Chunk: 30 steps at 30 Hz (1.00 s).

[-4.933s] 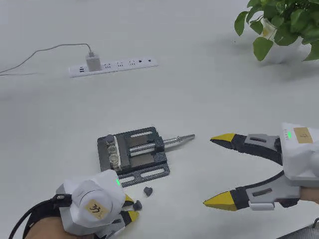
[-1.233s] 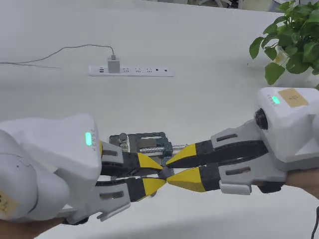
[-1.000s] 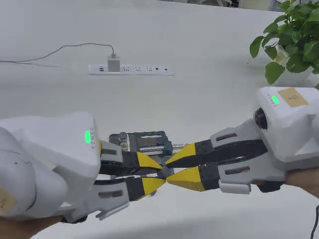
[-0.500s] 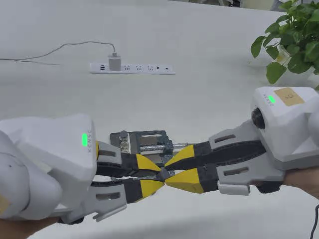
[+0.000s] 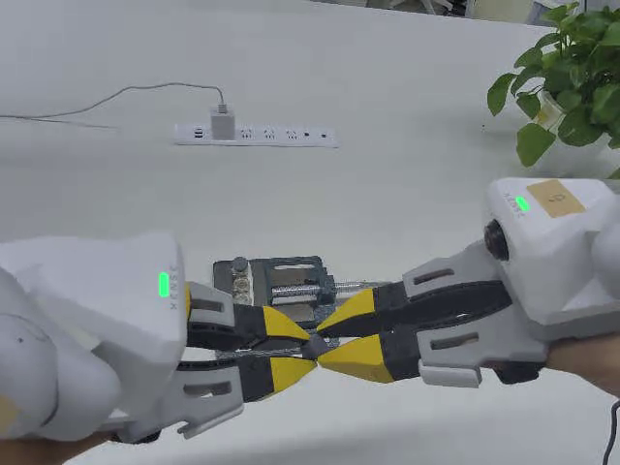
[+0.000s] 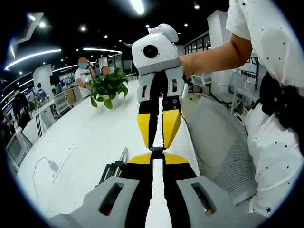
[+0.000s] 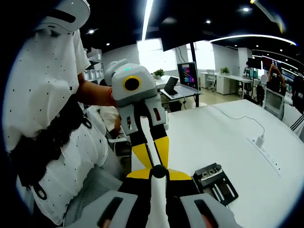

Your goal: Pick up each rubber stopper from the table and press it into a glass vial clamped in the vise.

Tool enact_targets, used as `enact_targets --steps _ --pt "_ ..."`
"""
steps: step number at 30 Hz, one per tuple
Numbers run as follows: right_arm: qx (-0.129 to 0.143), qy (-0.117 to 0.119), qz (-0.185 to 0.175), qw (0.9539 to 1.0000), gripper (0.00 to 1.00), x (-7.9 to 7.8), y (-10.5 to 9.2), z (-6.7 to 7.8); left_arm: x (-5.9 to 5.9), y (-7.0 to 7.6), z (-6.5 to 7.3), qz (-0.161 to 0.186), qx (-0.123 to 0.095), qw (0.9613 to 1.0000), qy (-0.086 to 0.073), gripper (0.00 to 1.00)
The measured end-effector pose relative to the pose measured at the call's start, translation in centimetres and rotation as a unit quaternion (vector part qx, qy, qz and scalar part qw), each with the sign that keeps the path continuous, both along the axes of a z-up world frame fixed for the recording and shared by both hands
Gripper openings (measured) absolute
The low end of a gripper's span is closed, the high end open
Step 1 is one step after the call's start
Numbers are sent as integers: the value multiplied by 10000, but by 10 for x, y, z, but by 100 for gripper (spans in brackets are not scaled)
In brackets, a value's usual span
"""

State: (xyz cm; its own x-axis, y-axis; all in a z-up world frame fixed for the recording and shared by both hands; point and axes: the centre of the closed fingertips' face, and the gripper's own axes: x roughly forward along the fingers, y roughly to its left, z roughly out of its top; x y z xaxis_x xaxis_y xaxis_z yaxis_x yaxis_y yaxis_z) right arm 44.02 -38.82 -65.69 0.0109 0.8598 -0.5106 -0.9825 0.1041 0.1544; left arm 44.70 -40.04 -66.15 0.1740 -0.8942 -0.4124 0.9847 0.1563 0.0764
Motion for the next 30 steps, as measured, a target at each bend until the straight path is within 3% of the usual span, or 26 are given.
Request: enact_targets --steps 11,19,30 --pt "-59 53 -75 9999 5 5 2 -5 4 4 -3 167 -90 9998 29 5" --pt "-93 130 -101 9998 5 13 5 -6 6 9 -5 368 -234 9990 95 11" --pt "-127 146 -302 9994 5 37 16 -3 22 38 -20 960 -277 9948 178 25"
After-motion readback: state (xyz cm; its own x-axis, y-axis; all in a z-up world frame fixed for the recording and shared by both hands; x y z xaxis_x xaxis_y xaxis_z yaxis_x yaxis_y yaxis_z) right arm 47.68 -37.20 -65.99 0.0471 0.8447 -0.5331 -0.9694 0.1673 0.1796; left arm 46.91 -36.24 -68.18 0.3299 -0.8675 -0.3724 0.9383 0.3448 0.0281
